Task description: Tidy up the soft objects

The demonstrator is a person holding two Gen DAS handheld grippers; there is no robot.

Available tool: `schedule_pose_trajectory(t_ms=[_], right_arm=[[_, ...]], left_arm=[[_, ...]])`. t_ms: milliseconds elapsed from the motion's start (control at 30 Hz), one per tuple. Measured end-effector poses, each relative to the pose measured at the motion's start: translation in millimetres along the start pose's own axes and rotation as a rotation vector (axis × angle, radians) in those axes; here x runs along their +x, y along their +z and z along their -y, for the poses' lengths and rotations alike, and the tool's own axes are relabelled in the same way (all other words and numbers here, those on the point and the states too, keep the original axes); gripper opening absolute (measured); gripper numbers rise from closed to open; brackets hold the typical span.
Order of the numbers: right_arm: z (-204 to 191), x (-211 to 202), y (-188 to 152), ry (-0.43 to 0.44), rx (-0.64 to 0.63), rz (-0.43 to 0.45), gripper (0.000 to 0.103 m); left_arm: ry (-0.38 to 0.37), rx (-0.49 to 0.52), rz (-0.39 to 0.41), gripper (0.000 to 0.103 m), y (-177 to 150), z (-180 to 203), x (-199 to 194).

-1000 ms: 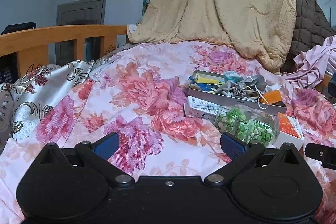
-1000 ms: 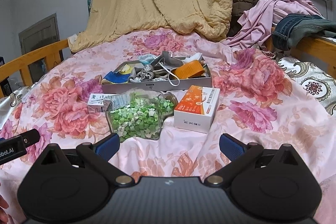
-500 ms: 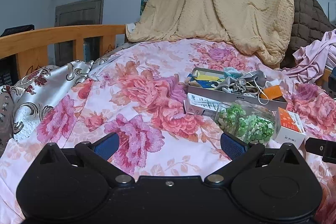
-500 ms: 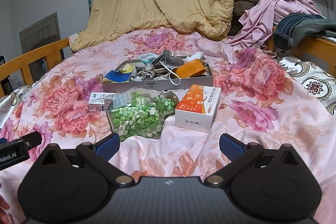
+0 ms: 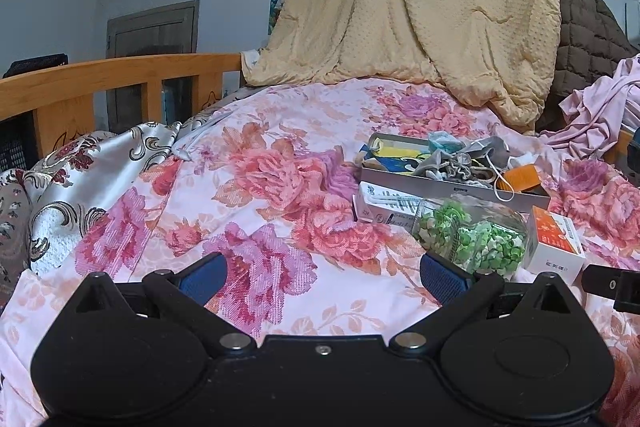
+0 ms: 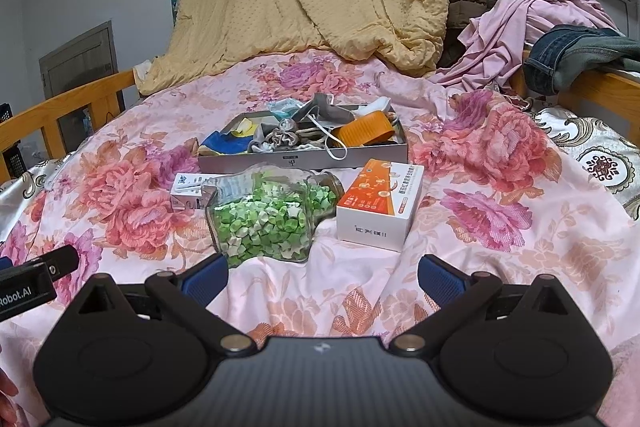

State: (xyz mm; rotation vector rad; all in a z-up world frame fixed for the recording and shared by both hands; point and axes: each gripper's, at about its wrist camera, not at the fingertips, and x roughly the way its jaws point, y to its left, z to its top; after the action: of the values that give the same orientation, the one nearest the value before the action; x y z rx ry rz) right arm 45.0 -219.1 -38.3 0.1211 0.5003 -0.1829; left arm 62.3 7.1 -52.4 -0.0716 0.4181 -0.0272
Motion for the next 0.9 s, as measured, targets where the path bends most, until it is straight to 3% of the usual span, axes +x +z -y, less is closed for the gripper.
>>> schedule_pose_trajectory(t_ms=[900], right_arm=[[-0.1,0.2,0.4,0.001,0.002,-0.003,0.103]], left_arm=[[0.007,0.013,-0.007,0.102,-2.5,0.9,1.2]])
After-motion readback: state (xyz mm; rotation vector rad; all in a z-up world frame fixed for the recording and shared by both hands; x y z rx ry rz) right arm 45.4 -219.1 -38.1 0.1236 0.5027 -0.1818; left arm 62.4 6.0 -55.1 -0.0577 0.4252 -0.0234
